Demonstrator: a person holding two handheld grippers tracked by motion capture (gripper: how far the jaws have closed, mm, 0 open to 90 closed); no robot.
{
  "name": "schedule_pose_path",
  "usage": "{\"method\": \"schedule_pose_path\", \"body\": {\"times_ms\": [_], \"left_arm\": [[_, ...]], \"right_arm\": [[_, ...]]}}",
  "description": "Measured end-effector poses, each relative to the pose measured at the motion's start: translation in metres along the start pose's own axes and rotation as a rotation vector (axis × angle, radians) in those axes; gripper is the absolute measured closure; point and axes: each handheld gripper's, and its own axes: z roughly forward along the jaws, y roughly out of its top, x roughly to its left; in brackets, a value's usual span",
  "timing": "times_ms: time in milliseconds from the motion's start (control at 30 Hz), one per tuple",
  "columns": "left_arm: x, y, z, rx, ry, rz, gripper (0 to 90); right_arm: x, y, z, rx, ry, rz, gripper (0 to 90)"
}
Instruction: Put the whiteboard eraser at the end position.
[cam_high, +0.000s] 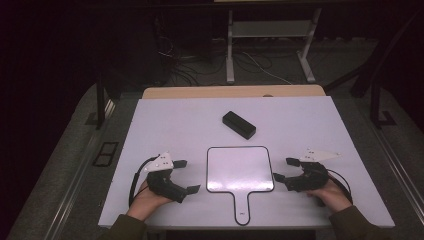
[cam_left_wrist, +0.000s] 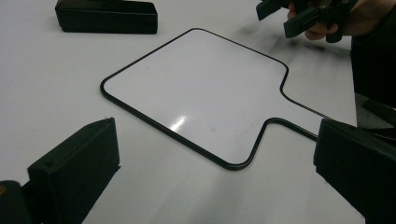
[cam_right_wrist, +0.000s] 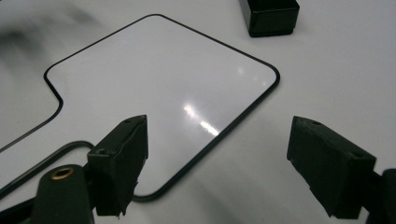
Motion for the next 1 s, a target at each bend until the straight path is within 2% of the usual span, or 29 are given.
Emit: {"method": "schedule_pose_path", "body": {"times_ms": [300,600,1000], "left_arm": [[0.0,0.0,0.0,0.005,0.002,0.003,0.0],[-0.001,0.0,0.0,0.01,0.002,0.005,0.0],[-0.001,-0.001,0.001,0.014,0.003,0.007,0.0]], "right_arm": [[-0.003,-0.015,-0.016,-0.018,-0.017,-0.014,19.1],[-0.006,-0.027,-0.029,-0.035,-0.029,-0.007,18.6],[-0.01,-0.029,-0.03,-0.034,-0.03,-0.009,18.4]]}}
